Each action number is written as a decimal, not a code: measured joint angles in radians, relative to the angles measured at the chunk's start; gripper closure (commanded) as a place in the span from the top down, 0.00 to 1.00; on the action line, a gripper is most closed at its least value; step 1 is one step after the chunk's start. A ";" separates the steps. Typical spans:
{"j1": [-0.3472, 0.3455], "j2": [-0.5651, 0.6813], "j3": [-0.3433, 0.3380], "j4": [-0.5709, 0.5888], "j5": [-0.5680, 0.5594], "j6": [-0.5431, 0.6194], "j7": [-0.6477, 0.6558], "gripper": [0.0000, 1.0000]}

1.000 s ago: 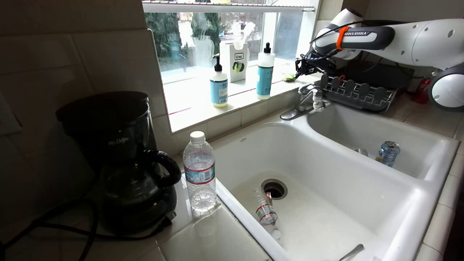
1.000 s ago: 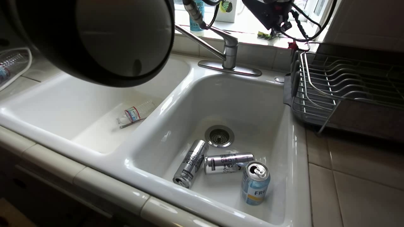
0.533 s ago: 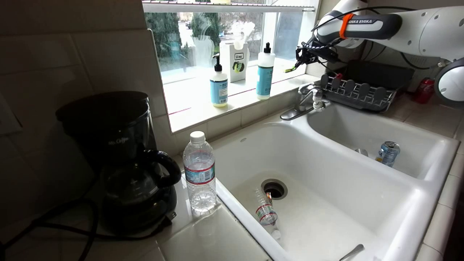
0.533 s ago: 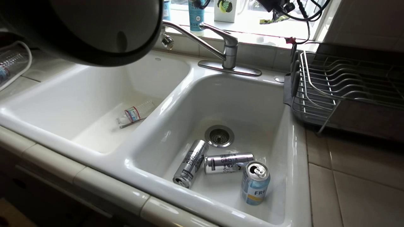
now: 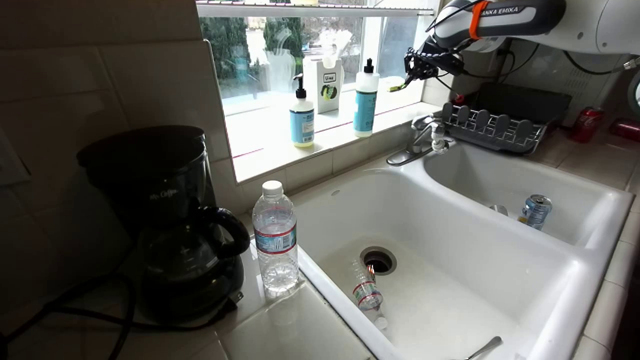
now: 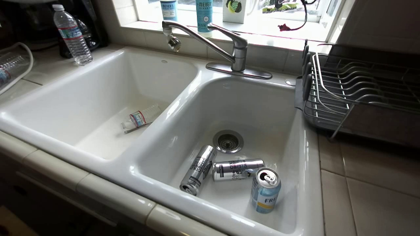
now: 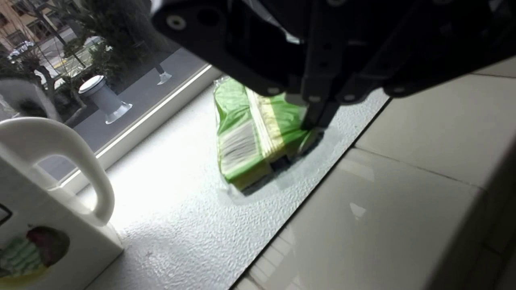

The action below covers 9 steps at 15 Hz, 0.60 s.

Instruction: Remove the sponge from the window sill

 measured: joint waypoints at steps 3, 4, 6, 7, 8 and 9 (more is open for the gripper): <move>0.044 -0.083 -0.046 -0.113 -0.022 0.038 0.080 0.00; 0.059 -0.112 -0.063 -0.152 -0.029 0.048 0.105 0.00; 0.088 -0.169 -0.095 -0.229 -0.044 0.071 0.146 0.00; 0.100 -0.198 -0.104 -0.270 -0.048 0.086 0.156 0.00; 0.109 -0.228 -0.110 -0.310 -0.049 0.099 0.157 0.00; 0.117 -0.258 -0.114 -0.350 -0.052 0.111 0.157 0.00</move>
